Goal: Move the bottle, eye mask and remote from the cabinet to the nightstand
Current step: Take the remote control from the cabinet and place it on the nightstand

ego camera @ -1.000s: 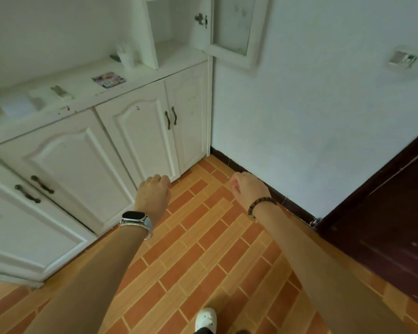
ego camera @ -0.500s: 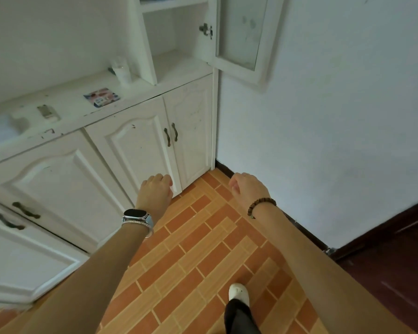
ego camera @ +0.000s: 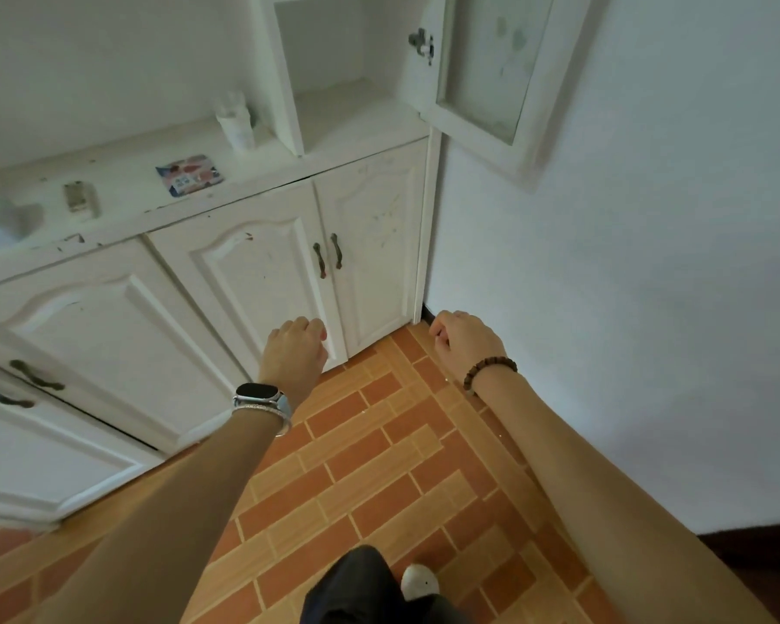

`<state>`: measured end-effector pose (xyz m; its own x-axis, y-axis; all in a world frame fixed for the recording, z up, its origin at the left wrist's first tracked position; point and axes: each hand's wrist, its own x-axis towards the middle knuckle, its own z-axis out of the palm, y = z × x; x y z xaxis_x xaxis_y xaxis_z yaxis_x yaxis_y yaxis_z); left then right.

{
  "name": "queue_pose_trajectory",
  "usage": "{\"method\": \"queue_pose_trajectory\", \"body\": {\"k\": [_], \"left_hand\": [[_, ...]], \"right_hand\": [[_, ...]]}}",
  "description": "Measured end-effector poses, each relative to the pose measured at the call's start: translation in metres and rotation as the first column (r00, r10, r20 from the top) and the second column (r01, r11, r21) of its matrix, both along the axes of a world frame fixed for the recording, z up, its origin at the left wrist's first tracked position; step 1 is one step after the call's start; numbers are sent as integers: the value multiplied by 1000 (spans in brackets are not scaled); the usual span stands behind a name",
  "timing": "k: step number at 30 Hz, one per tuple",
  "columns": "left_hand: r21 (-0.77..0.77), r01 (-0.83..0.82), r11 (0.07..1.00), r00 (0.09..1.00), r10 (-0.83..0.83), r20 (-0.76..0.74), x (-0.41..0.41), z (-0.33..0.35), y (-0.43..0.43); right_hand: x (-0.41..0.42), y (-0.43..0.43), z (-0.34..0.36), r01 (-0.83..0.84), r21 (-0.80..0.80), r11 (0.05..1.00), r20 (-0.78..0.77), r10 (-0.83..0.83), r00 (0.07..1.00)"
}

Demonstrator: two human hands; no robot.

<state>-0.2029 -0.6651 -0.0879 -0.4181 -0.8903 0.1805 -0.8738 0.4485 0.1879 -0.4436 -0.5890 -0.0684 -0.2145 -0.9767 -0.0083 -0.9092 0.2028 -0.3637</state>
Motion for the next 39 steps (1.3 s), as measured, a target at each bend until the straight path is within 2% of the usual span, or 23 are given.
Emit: {"method": "queue_pose_trajectory", "body": {"k": [9,19,29,39], "left_hand": [[2,-43,999,999,43,7,-26,-1,-76],[-45,-14,999,998,10,-70,-51,8,-197],[-135,30,990,994,-44,-99,-73,44,-287],[-246,-5,969,985,-38,-169,-118,82,-360]], "right_hand": [[-31,-83,-7,-73,23,997,15,73,997],[-52,-203,0,-85,12,996,38,85,996],[-82,-300,45,-74,-68,995,38,76,996],[-116,-377,78,-146,-127,981,51,153,987]]}}
